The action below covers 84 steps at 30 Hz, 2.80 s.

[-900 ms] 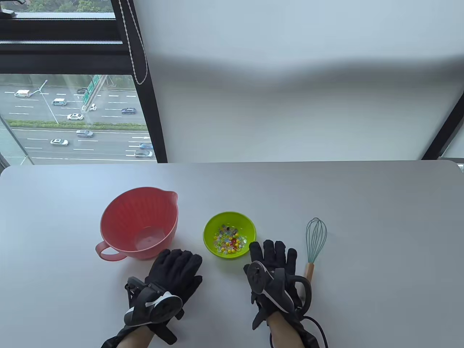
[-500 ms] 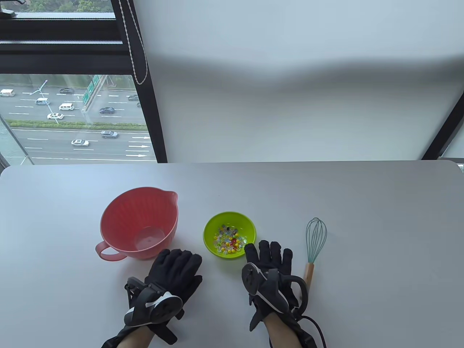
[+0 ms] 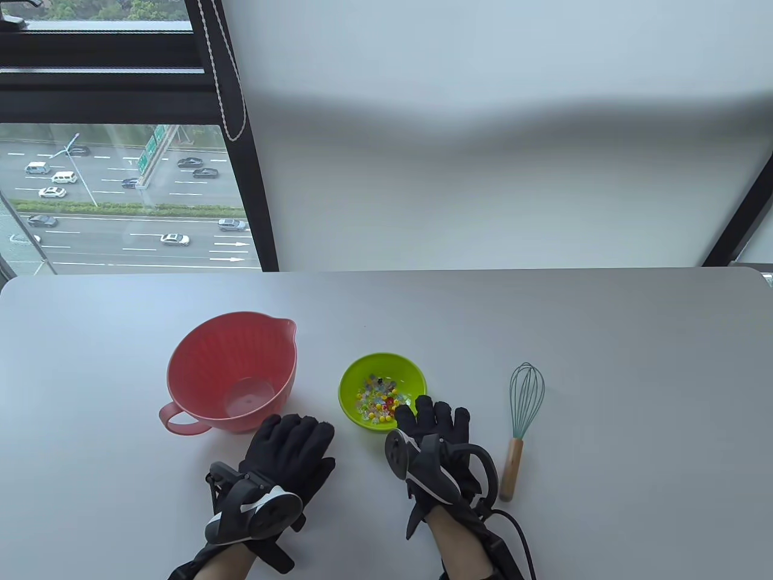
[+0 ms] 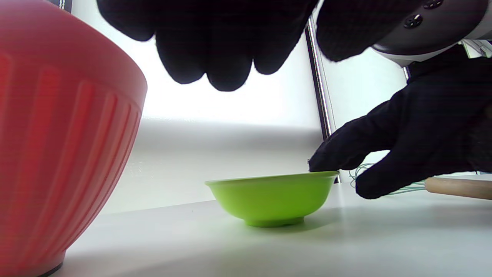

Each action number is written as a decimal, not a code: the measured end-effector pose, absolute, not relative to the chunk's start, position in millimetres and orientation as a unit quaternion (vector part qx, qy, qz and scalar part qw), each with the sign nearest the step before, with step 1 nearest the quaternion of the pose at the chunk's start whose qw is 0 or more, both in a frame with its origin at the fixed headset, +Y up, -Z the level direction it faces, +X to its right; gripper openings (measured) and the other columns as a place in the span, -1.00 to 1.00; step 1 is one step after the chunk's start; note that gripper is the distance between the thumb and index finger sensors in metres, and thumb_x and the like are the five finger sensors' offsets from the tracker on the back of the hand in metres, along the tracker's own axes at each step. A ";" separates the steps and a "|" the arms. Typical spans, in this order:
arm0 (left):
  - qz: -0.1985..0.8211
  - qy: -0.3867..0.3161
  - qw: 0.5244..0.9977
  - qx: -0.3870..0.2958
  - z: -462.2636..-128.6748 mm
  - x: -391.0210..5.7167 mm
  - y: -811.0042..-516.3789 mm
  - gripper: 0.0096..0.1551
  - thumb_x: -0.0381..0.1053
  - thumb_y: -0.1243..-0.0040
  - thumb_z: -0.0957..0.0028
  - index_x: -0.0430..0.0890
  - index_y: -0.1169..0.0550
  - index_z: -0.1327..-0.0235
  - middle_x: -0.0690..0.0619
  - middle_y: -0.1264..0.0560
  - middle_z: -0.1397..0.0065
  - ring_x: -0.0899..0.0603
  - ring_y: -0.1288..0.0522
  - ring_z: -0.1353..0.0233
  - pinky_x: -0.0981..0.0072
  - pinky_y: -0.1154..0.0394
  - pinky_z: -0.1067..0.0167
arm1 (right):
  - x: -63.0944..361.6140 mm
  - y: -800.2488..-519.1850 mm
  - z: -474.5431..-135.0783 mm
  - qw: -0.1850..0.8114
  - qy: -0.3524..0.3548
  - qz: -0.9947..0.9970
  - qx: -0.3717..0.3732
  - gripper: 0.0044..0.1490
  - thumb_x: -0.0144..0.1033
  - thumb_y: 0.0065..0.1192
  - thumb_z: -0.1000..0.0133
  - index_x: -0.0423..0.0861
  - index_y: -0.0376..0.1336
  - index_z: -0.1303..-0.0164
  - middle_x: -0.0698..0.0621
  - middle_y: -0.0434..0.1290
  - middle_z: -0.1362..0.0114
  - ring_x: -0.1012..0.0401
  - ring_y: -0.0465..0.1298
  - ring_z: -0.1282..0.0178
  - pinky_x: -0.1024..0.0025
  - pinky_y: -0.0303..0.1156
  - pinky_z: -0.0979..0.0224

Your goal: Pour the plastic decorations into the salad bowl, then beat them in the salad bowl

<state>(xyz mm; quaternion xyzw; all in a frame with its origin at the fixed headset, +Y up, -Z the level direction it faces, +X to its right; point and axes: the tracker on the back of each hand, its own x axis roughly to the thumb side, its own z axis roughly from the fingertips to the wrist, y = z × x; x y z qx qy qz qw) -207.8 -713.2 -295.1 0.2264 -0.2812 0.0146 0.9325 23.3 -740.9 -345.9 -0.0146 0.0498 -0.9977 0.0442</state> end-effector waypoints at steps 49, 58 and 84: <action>-0.077 -0.248 0.894 0.364 -273.2 -190.4 -692.9 -0.48 0.05 -0.15 -0.18 0.07 -0.49 -0.44 0.06 -0.45 -0.47 -0.27 -0.27 -0.58 -0.26 -0.11 -0.54 | 4.7 -669.7 -281.0 -0.106 0.273 -0.947 -0.133 -0.50 0.02 0.51 -0.04 0.29 0.35 -0.17 0.26 0.36 -0.44 -0.04 0.36 -0.38 -0.24 -0.15 -0.62; -0.092 -0.275 0.877 0.382 -270.1 -186.7 -694.2 -0.55 0.06 -0.21 -0.12 0.11 -0.55 -0.30 0.09 -0.49 -0.42 -0.24 -0.29 -0.58 -0.28 -0.09 -0.55 | 3.7 -672.3 -280.6 -0.133 0.265 -0.943 -0.153 -0.51 0.02 0.51 -0.04 0.30 0.35 -0.17 0.28 0.35 -0.45 -0.03 0.34 -0.40 -0.24 -0.16 -0.64; 0.186 -0.071 0.906 0.374 -302.1 -295.6 -664.3 -0.58 0.03 -0.34 -0.01 0.09 -0.69 -0.14 0.11 -0.64 -0.22 -0.18 -0.59 -0.27 -0.13 -0.42 -0.34 | 16.1 -698.2 -291.9 -0.038 0.315 -0.941 -0.116 -0.10 0.21 0.26 -0.16 0.29 -0.07 -0.63 0.20 0.05 -0.72 0.10 0.27 -0.56 -0.15 -0.13 -0.68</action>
